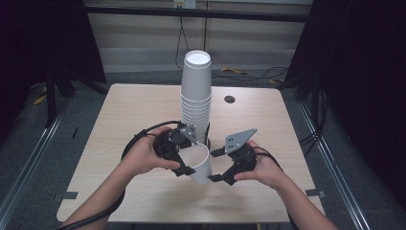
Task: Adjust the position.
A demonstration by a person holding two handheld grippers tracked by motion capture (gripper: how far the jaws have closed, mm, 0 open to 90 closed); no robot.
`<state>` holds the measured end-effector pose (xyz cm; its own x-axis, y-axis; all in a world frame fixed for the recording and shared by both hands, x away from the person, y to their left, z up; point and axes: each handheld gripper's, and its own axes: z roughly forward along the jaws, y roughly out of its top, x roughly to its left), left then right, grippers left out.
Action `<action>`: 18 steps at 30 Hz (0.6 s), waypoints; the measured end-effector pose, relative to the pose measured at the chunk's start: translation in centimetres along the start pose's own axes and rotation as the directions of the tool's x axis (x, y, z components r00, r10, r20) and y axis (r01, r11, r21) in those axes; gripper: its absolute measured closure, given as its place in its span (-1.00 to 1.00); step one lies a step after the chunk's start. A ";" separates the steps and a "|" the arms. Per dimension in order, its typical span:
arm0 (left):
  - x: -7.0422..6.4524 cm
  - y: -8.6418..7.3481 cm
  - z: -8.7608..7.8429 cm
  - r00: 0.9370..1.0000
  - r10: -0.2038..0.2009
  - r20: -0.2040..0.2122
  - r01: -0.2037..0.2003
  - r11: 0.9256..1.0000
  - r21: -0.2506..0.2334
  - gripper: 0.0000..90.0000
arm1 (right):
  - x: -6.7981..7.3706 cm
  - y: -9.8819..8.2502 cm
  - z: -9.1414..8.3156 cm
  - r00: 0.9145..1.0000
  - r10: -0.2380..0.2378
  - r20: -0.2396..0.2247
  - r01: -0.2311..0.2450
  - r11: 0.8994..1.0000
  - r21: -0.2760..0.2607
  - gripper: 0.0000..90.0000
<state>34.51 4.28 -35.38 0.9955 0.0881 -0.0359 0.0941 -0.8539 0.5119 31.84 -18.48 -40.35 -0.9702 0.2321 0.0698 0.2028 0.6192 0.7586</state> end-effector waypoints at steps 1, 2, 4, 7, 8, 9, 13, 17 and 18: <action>-0.1 0.0 0.0 1.000 -0.014 -0.007 0.013 1.000 -0.006 -0.70 | 0.0 0.0 0.0 1.000 -0.001 0.001 0.001 1.000 0.001 -0.63; 0.0 -0.1 -0.1 1.000 0.000 -0.013 0.000 1.000 0.008 -0.70 | 0.0 -0.1 0.0 1.000 -0.001 0.003 0.001 1.000 0.001 -0.63; 0.1 -0.3 0.0 1.000 -0.008 -0.028 0.008 1.000 0.020 -0.71 | 0.0 -0.2 0.0 1.000 0.003 0.005 -0.003 1.000 0.001 -0.63; 0.2 -0.6 0.0 0.999 -0.008 -0.045 0.011 0.999 0.052 -0.71 | -0.1 -0.6 -0.1 1.000 0.006 0.019 -0.006 1.000 0.009 -0.63; 0.3 -0.7 0.0 0.999 -0.006 -0.046 0.009 0.998 0.054 -0.71 | -0.2 -0.8 -0.1 1.000 0.010 0.021 -0.010 1.000 0.004 -0.63; 0.3 -0.8 0.0 0.999 -0.013 -0.049 0.016 0.998 0.057 -0.71 | -0.3 -0.9 -0.1 1.000 0.015 0.026 -0.015 1.000 0.002 -0.63; 0.6 -1.3 -0.2 0.997 -0.017 -0.069 0.022 0.997 0.071 -0.71 | -0.5 -1.3 -0.1 0.999 0.030 0.041 -0.030 1.000 0.003 -0.63; 0.8 -1.8 -0.3 0.996 -0.026 -0.081 0.032 0.996 0.080 -0.71 | -0.7 -1.9 -0.1 0.997 0.045 0.065 -0.044 0.999 -0.013 -0.63; 0.8 -1.9 -0.4 0.996 -0.027 -0.080 0.034 0.996 0.081 -0.72 | -0.7 -2.1 -0.1 0.996 0.053 0.066 -0.052 0.999 -0.014 -0.63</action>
<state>35.15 6.17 -36.03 0.9881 0.1523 0.0191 0.1286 -0.8891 0.4393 32.12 -19.99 -41.93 -0.9473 0.3134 0.0667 0.2509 0.5959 0.7628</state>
